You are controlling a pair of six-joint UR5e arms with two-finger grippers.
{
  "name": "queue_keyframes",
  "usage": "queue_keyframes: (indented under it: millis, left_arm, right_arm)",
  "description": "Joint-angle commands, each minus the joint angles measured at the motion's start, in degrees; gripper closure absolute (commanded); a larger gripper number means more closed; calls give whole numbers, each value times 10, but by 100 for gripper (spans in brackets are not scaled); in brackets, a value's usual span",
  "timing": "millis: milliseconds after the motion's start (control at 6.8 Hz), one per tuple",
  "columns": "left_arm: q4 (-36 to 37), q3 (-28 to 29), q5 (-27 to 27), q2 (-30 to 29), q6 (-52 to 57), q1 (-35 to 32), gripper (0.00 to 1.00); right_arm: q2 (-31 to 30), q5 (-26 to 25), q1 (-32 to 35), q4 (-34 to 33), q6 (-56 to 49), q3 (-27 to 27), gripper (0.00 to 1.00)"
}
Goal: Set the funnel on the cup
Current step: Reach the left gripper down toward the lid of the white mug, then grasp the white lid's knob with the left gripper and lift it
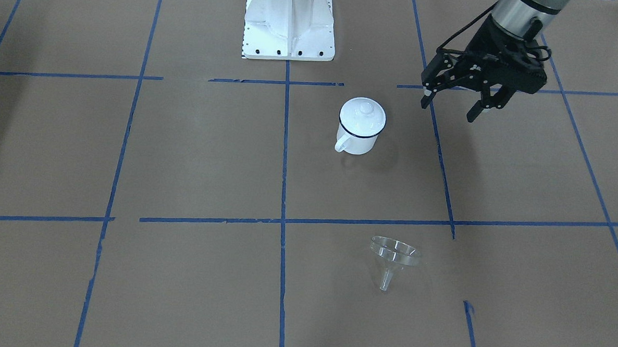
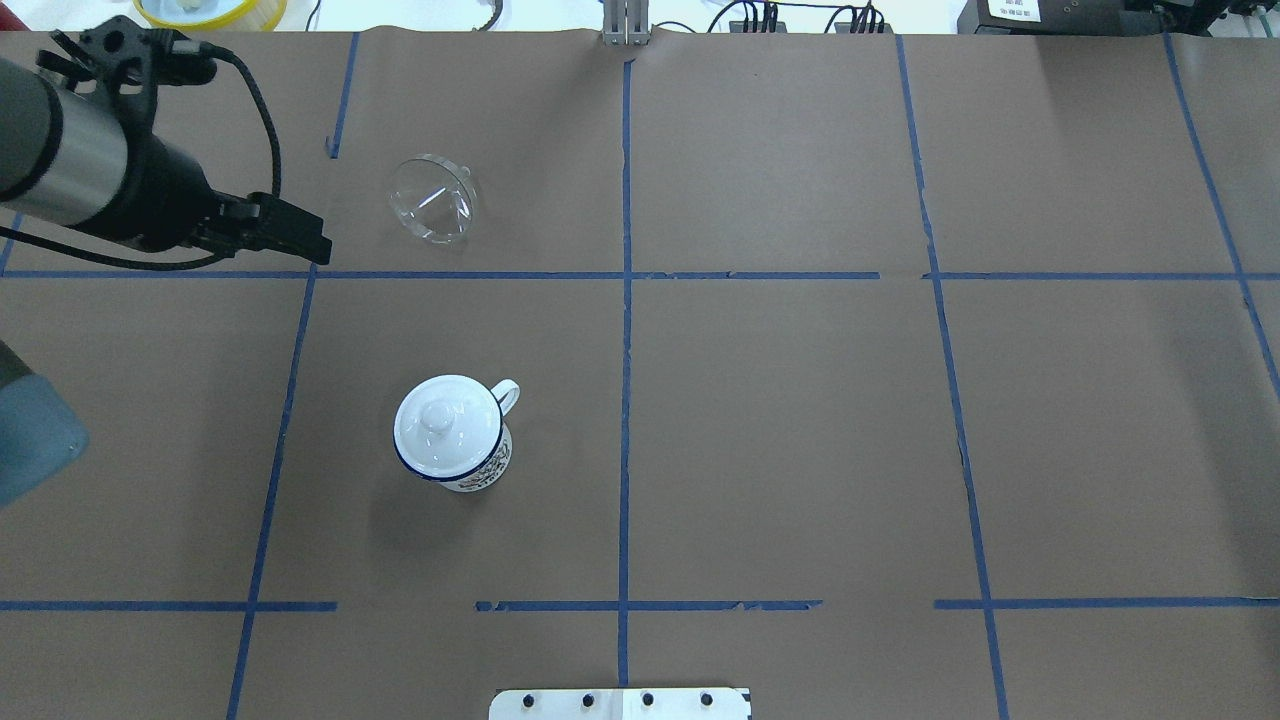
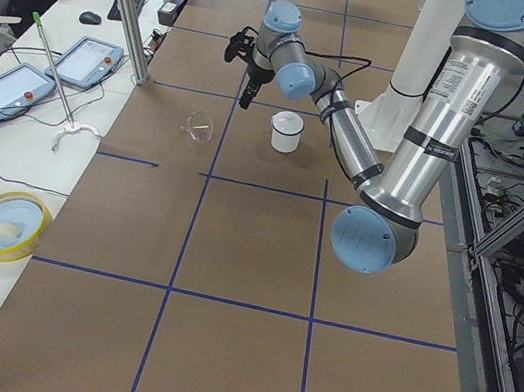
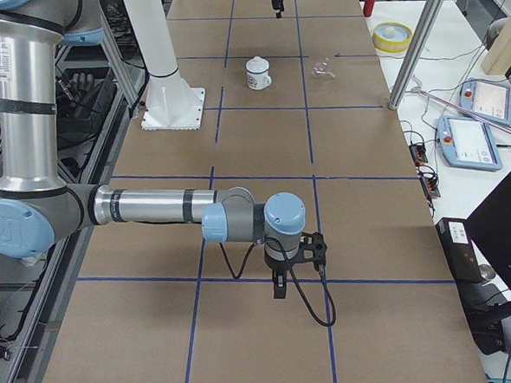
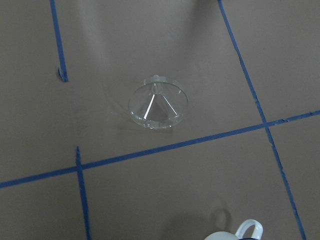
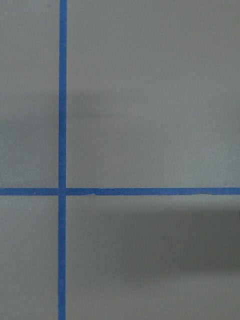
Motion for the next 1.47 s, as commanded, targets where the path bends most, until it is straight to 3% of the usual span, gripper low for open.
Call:
queue_keyframes:
  millis: [0, 294, 735, 1324]
  left_arm:
    - [180, 2, 31, -99, -46, 80, 0]
    - [181, 39, 96, -114, -130, 143, 0]
    - [96, 88, 104, -105, -189, 171, 0]
    - [93, 82, 102, -94, -186, 174, 13]
  right_arm:
    - [0, 0, 0, 0, 0, 0, 0]
    - [0, 0, 0, 0, 0, 0, 0]
    - [0, 0, 0, 0, 0, 0, 0]
    - [0, 0, 0, 0, 0, 0, 0]
